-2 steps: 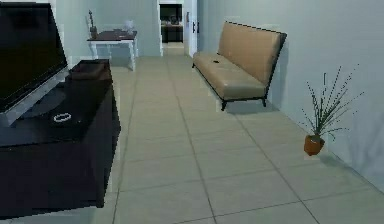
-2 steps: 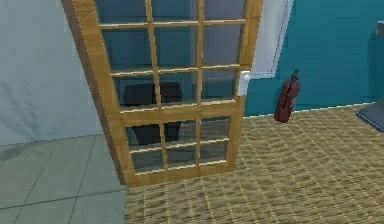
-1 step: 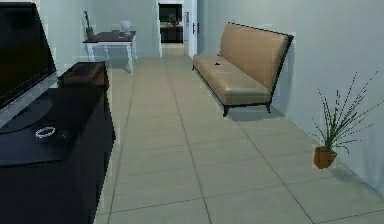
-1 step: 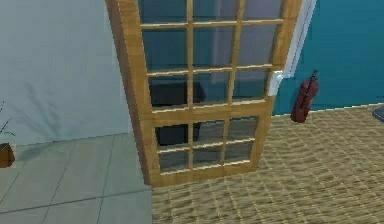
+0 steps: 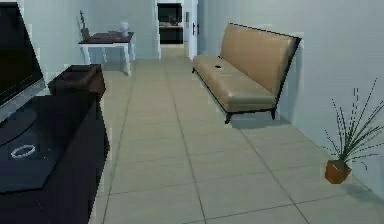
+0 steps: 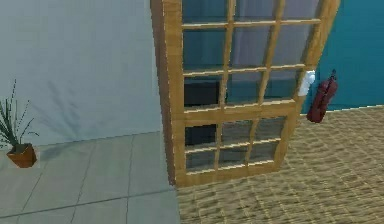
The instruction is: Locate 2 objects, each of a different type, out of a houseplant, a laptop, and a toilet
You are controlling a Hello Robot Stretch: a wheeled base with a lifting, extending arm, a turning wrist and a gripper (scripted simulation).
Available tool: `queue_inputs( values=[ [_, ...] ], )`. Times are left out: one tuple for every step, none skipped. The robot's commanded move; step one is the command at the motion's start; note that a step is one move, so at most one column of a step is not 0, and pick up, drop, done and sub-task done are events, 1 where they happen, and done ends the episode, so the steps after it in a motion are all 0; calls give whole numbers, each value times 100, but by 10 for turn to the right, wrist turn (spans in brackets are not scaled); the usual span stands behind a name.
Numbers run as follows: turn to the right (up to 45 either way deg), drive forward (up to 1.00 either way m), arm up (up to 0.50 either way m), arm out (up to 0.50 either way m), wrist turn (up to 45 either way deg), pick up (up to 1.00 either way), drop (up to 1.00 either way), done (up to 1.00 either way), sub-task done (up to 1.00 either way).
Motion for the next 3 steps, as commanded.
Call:
queue_inputs(
  values=[
    [450,0,0,0,0,0,0,0,0],
    [0,95,0,0,0,0,0,0,0],
    [450,0,0,0,0,0,0,0,0]
  ],
)
